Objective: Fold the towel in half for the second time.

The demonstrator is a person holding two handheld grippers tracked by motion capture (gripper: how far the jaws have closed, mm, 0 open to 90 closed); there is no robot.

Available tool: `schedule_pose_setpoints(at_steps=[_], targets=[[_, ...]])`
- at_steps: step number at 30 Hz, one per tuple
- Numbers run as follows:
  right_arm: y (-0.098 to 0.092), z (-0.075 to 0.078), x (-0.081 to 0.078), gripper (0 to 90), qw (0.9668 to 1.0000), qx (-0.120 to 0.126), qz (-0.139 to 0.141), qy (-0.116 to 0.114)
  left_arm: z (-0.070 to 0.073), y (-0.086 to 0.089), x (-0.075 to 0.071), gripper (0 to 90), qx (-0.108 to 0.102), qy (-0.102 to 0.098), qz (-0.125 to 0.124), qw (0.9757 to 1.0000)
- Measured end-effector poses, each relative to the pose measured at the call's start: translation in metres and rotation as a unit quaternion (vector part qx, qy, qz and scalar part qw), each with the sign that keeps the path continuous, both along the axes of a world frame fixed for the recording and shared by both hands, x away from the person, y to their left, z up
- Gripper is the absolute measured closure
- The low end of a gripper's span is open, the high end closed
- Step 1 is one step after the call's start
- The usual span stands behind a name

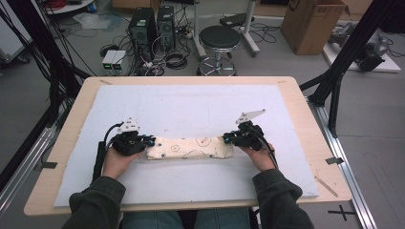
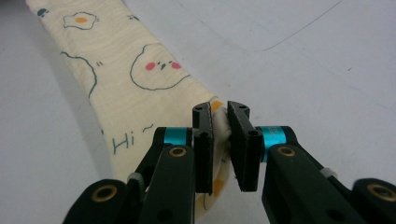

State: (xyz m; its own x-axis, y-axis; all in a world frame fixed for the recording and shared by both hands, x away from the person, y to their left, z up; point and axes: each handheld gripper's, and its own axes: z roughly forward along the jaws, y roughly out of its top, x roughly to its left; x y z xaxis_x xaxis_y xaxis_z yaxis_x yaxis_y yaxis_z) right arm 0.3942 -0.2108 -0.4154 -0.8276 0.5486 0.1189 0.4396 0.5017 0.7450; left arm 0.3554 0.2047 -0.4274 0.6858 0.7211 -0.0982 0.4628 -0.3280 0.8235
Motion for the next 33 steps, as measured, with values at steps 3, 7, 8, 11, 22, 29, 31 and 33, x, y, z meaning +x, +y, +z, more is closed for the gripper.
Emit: schedule_pose_setpoints(at_steps=[3, 7, 8, 11, 22, 29, 31, 33], targets=[[0.000, 0.005, 0.003, 80.7, 1.0000, 0.010, 0.000, -0.001, 0.004, 0.000, 0.003, 82.8, 0.003, 0.000, 0.001, 1.0000], [0.001, 0.008, 0.008, 80.8, 0.9999, 0.010, 0.000, 0.000, 0.007, -0.002, 0.008, 82.9, 0.005, 0.002, -0.001, 1.0000], [0.001, 0.008, 0.009, 80.7, 1.0000, 0.007, -0.001, 0.001, 0.007, -0.003, 0.009, 82.9, 0.003, 0.002, 0.001, 1.0000], [0.000, 0.009, 0.012, 81.0, 1.0000, 0.007, -0.004, 0.002, 0.007, -0.002, 0.013, 83.0, 0.000, 0.005, 0.005, 1.0000], [0.000, 0.016, 0.030, 81.5, 0.9998, 0.000, -0.018, 0.008, 0.010, 0.004, 0.027, 83.1, -0.020, 0.007, 0.028, 0.9994], [0.005, 0.024, 0.044, 81.5, 0.9996, -0.012, -0.025, 0.003, 0.017, 0.005, 0.042, 83.1, -0.019, 0.009, 0.040, 0.9990], [0.004, 0.024, 0.050, 81.5, 0.9995, -0.008, -0.030, 0.008, 0.017, 0.005, 0.048, 83.1, -0.014, 0.012, 0.042, 0.9990], [0.004, 0.022, 0.055, 81.5, 0.9993, -0.010, -0.036, 0.010, 0.017, 0.004, 0.052, 83.1, -0.019, 0.012, 0.047, 0.9986]])
